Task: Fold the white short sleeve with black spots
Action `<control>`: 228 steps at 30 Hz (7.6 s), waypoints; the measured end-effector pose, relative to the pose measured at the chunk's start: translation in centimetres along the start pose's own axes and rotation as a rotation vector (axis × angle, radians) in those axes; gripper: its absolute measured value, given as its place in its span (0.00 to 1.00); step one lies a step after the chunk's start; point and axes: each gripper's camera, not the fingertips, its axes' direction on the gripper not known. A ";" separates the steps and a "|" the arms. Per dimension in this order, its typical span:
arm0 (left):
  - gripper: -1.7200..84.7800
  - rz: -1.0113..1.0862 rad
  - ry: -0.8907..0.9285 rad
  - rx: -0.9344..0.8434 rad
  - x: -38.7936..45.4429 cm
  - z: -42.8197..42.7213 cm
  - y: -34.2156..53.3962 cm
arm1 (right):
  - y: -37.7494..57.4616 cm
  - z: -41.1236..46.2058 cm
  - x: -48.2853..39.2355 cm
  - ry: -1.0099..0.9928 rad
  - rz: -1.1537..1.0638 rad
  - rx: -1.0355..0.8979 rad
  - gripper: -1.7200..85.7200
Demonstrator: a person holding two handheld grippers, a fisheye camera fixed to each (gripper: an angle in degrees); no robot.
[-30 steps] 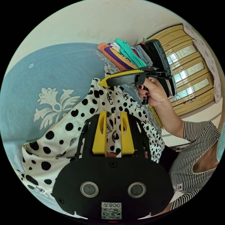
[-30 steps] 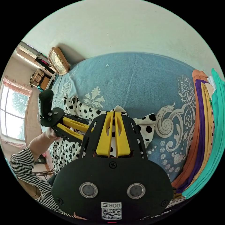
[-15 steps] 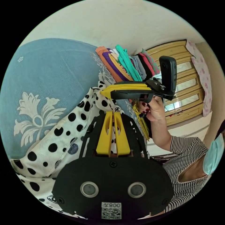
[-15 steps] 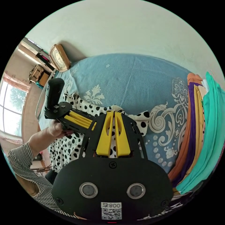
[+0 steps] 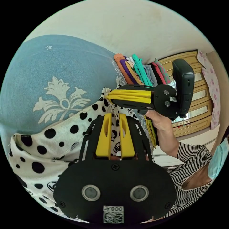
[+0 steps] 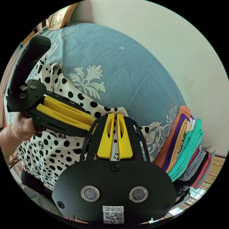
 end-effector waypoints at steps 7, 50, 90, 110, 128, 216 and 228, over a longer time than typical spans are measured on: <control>0.08 0.042 -0.184 0.129 3.1 -8.0 5.3 | 5.7 -2.3 4.6 -0.284 0.155 0.204 0.13; 0.02 -0.082 -0.660 0.300 15.8 -22.4 19.3 | 22.6 -0.3 6.5 -0.666 0.221 0.365 0.02; 0.06 -0.310 -0.575 0.254 27.0 -37.2 42.8 | 47.5 -6.0 5.3 -0.401 0.434 0.246 0.04; 0.03 -0.392 -0.517 0.294 35.1 -42.9 55.1 | 56.2 -8.6 4.5 -0.456 0.483 0.204 0.02; 0.06 -0.562 -0.521 0.175 40.7 -44.1 71.0 | 69.9 -8.4 -1.1 -0.614 0.548 0.074 0.08; 0.06 -0.808 0.002 0.206 53.0 -41.5 114.7 | 109.8 -0.4 -13.7 -1.047 0.866 0.052 0.06; 0.04 -0.677 0.170 0.410 56.7 -46.5 117.2 | 113.5 -5.3 -12.1 -1.168 0.808 0.268 0.03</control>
